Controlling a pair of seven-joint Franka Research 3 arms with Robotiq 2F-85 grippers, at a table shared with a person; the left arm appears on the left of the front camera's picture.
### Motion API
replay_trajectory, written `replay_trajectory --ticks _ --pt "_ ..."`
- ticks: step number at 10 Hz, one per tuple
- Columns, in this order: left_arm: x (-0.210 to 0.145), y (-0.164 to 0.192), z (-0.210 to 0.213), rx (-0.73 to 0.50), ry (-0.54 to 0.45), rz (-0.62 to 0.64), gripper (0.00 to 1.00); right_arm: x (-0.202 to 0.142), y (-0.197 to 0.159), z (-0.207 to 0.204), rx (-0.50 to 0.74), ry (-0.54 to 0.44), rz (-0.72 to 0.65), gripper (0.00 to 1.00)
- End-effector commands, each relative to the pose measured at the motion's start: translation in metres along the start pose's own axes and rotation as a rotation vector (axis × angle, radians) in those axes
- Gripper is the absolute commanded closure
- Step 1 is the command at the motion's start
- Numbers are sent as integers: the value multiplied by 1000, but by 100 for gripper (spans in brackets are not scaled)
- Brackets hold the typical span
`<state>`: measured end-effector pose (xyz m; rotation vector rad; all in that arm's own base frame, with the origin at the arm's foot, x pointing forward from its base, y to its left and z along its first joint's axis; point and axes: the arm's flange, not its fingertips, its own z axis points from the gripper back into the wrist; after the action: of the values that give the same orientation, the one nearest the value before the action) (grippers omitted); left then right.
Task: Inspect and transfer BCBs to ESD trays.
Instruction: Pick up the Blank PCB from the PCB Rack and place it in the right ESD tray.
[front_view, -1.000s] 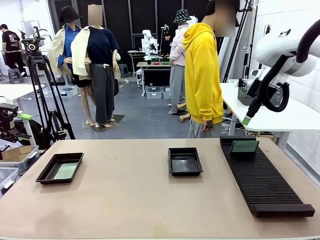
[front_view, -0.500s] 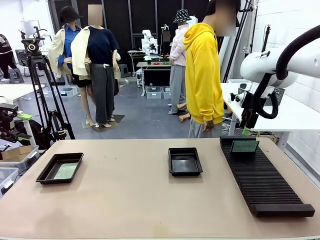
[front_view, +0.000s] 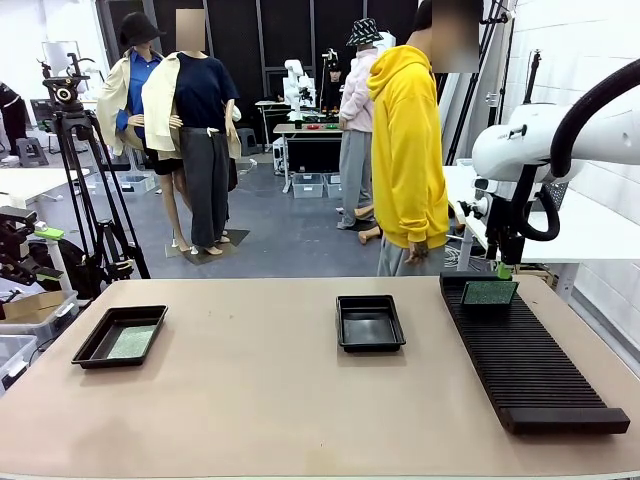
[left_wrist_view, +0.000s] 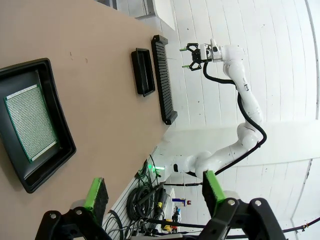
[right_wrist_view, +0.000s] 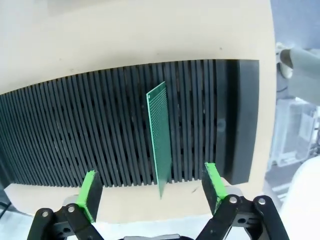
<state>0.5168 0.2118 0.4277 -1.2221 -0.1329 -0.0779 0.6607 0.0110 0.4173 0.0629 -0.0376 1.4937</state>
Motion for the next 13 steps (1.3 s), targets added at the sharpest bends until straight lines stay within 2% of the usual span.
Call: replay_trajectory --ticks 1,7,13 --pt "-1 -2 0 12 7 14 0 -8 13 -12 -13 -25 32 0" --pt "-1 -2 0 12 7 14 0 -3 0 -41 -30 -47 45 0" --pt "-1 -2 0 12 7 14 0 2 -17 -47 -14 -38 58 0"
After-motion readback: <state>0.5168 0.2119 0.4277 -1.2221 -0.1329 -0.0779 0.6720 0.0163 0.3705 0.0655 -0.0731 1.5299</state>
